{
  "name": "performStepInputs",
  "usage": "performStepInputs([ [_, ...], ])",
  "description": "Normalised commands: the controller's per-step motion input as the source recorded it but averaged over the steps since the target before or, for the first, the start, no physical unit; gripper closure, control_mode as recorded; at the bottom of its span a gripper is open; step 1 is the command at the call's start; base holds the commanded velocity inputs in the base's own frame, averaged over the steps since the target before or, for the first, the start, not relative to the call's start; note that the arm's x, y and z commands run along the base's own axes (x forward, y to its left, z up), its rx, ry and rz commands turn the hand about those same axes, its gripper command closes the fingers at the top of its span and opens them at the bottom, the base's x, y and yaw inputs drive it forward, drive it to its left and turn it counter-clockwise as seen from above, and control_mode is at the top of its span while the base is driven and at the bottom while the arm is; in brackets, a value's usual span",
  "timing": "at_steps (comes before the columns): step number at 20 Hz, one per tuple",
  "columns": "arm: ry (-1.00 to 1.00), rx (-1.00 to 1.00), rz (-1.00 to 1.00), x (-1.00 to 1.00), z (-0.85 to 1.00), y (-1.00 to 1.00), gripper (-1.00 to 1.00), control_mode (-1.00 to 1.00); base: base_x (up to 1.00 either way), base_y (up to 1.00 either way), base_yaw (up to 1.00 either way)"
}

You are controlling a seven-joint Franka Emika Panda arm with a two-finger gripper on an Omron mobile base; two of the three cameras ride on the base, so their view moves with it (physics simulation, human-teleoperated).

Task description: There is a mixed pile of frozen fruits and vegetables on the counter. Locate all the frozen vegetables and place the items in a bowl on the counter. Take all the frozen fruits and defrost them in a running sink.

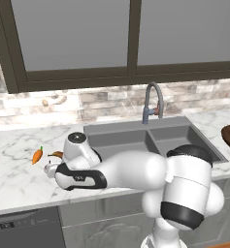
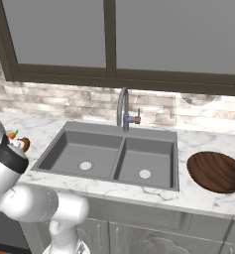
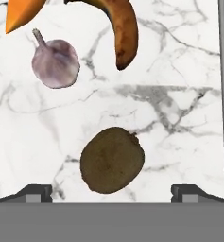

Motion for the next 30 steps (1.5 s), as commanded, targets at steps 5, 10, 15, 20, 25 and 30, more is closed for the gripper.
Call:
performStepInputs([
  [5, 0.01, 0.00, 0.00, 0.00, -0.12, 0.00, -1.00, -1.00, 0.00, 0.00, 0.00],
  [10, 0.01, 0.00, 0.00, 0.00, -0.15, 0.02, -1.00, -1.00, 0.00, 0.00, 0.00],
  [15, 0.01, 0.00, 0.00, 0.00, -0.15, 0.02, -1.00, -1.00, 0.00, 0.00, 0.00],
  [20, 0.02, 0.00, 0.00, 0.01, -0.16, 0.05, -1.00, -1.00, 0.00, 0.00, 0.00],
  [25, 0.01, 0.00, 0.00, 0.03, -0.13, 0.07, -1.00, -1.00, 0.00, 0.00, 0.00],
  [30, 0.01, 0.00, -0.01, 0.09, -0.10, 0.08, -1.00, -1.00, 0.00, 0.00, 0.00],
])
